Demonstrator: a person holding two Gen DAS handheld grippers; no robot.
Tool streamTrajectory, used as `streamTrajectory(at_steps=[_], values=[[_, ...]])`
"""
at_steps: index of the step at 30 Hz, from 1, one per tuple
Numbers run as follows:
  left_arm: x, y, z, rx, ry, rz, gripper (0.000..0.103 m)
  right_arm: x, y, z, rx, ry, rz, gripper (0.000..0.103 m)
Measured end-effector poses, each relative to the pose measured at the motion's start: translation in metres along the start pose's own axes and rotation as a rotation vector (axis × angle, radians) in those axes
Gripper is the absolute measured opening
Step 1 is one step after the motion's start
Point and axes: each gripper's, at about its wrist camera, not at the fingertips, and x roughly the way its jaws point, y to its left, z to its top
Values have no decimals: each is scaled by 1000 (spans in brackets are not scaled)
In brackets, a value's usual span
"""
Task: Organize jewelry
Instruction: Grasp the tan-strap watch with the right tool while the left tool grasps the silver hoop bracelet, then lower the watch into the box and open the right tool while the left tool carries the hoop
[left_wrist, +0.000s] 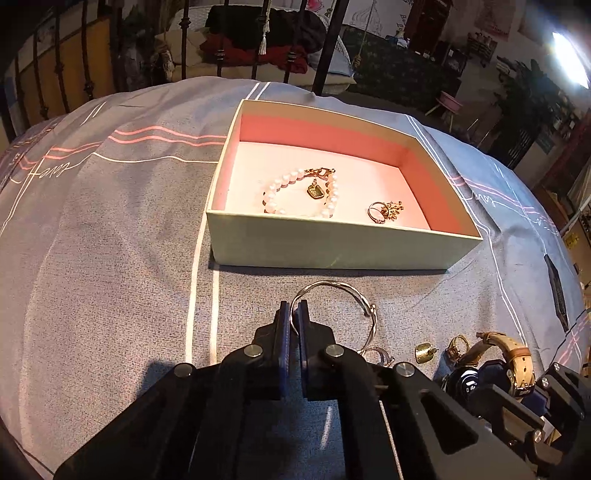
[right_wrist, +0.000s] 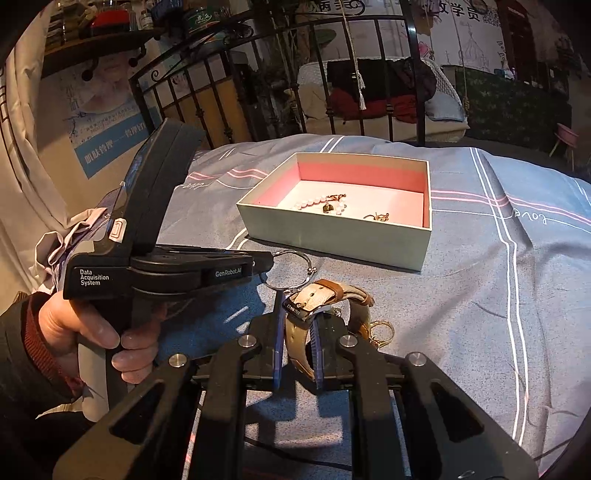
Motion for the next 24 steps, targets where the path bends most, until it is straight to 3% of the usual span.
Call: streamTrajectory(at_steps=[24], values=[[-47,-19,2,82,-94,-3,3,-13,-1,6,-15,-37,-18,13]])
